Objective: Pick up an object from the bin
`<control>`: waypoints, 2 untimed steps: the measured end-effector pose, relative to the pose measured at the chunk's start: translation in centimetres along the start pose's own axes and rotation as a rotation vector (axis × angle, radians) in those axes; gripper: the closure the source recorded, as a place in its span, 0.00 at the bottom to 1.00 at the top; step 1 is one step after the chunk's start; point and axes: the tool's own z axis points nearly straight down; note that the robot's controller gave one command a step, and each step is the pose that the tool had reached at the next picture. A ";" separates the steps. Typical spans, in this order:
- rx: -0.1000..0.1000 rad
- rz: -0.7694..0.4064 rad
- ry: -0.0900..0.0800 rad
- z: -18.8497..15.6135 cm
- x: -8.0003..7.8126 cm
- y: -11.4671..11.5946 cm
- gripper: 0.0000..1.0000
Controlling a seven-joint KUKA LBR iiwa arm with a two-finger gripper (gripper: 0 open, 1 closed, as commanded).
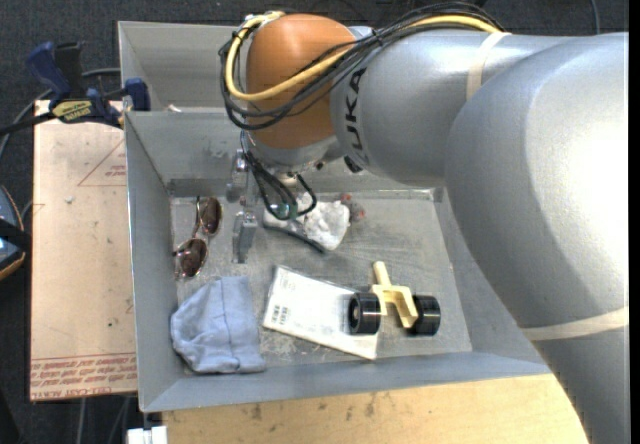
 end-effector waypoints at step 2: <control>-0.001 0.005 -0.007 -0.5 -0.2 -0.1 1.00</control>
Offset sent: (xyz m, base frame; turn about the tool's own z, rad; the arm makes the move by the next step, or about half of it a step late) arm 0.0000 0.0000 0.0000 0.0000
